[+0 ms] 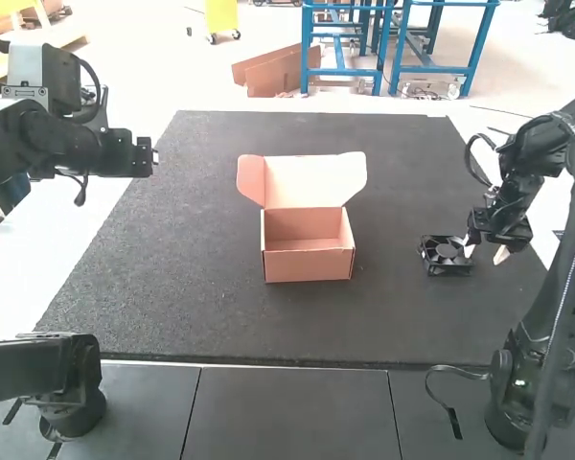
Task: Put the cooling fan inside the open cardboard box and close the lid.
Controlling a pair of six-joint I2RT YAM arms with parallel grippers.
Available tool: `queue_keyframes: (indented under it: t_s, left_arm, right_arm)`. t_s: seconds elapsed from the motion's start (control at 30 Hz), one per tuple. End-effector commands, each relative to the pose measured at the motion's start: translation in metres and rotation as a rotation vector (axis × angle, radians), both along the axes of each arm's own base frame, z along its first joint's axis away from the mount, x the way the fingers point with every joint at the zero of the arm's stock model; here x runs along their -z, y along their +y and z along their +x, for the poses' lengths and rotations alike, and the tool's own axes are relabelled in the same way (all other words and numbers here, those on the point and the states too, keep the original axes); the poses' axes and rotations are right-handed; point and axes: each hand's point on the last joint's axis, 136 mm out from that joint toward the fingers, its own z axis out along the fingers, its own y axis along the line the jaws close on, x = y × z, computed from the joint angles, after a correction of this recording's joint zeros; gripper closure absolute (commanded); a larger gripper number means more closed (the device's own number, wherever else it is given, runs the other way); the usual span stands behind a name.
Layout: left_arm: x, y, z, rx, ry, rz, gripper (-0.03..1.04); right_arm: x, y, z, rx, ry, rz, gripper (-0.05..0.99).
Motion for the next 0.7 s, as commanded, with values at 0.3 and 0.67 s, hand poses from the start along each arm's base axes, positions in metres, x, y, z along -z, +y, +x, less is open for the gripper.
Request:
queue_keyframes:
  t_s: [0.3,0.67]
  left_arm:
    - [-0.007,-0.002,0.000,0.015,-0.008,0.000,0.05]
    - [-0.008,-0.004,-0.003,0.023,-0.002,0.000,0.05]
  right_arm:
    - [0.033,0.030,-0.010,-0.052,0.102,0.009,0.50]
    - [0.021,0.042,0.000,-0.034,0.050,0.038,0.95]
